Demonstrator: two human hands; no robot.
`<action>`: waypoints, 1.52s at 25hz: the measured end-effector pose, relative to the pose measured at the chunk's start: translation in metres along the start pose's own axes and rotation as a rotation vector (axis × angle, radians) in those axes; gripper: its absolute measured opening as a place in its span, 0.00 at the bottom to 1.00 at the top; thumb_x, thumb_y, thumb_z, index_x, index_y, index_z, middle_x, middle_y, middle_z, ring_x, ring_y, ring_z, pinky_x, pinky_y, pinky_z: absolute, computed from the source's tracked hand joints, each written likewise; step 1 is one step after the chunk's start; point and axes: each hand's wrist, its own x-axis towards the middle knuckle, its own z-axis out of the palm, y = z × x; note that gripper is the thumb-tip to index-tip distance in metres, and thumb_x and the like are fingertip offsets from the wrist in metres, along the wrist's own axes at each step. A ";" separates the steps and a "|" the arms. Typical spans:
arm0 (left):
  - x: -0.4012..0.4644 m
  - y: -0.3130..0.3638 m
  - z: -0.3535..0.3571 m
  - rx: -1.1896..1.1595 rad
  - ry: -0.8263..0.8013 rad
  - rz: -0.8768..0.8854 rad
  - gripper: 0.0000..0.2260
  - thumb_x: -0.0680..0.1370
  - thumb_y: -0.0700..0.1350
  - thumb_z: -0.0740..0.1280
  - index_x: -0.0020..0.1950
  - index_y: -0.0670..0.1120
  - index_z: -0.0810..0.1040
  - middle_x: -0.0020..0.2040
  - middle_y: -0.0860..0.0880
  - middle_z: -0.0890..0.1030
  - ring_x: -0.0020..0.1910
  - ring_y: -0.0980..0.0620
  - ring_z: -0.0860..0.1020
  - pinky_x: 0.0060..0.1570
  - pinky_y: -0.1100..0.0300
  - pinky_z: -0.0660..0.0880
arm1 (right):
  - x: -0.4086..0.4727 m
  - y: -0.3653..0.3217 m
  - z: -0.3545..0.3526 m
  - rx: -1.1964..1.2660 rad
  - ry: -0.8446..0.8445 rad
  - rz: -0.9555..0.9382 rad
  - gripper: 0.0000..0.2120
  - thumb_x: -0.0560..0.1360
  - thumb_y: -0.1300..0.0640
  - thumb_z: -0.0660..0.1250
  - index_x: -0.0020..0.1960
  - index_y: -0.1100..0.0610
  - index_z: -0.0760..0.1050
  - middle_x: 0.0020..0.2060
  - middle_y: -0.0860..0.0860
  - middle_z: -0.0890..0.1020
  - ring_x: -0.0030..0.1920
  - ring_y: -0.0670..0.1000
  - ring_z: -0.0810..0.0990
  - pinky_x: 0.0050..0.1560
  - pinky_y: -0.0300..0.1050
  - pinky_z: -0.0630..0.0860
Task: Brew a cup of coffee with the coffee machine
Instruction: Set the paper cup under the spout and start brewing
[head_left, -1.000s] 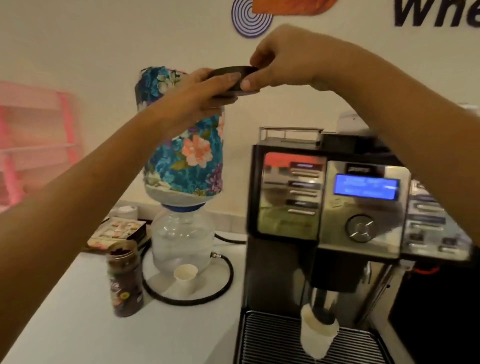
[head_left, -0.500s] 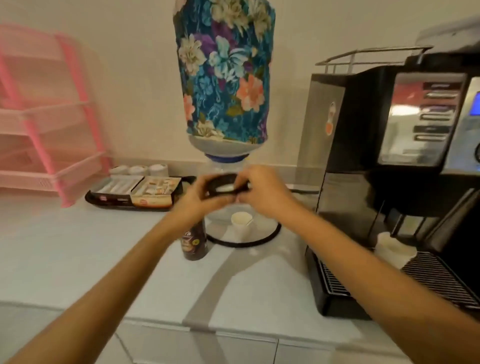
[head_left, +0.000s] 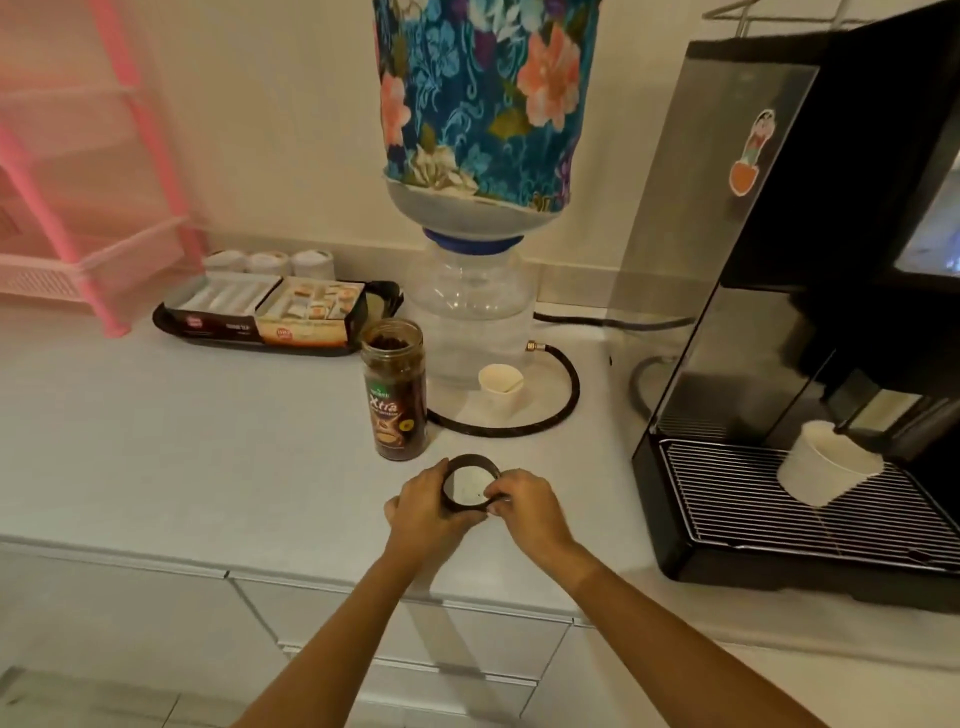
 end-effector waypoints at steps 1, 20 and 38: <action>0.002 -0.003 0.004 0.006 0.011 -0.022 0.33 0.65 0.66 0.70 0.67 0.57 0.68 0.59 0.57 0.78 0.61 0.53 0.73 0.54 0.51 0.65 | 0.002 0.002 0.004 -0.002 0.023 -0.001 0.10 0.71 0.64 0.70 0.52 0.61 0.82 0.51 0.57 0.82 0.51 0.54 0.80 0.55 0.42 0.75; -0.024 0.088 0.017 -0.193 0.382 0.243 0.23 0.78 0.51 0.64 0.70 0.47 0.65 0.62 0.48 0.77 0.60 0.45 0.75 0.59 0.47 0.70 | -0.040 -0.018 -0.112 0.030 0.418 -0.454 0.15 0.75 0.66 0.63 0.61 0.57 0.74 0.58 0.53 0.76 0.57 0.50 0.76 0.58 0.36 0.73; -0.018 0.384 -0.057 0.012 0.506 0.867 0.47 0.73 0.67 0.60 0.77 0.41 0.40 0.78 0.45 0.43 0.74 0.65 0.40 0.69 0.73 0.42 | -0.118 0.046 -0.396 -0.867 1.009 -0.352 0.38 0.69 0.29 0.58 0.72 0.50 0.62 0.72 0.57 0.65 0.72 0.64 0.54 0.63 0.65 0.56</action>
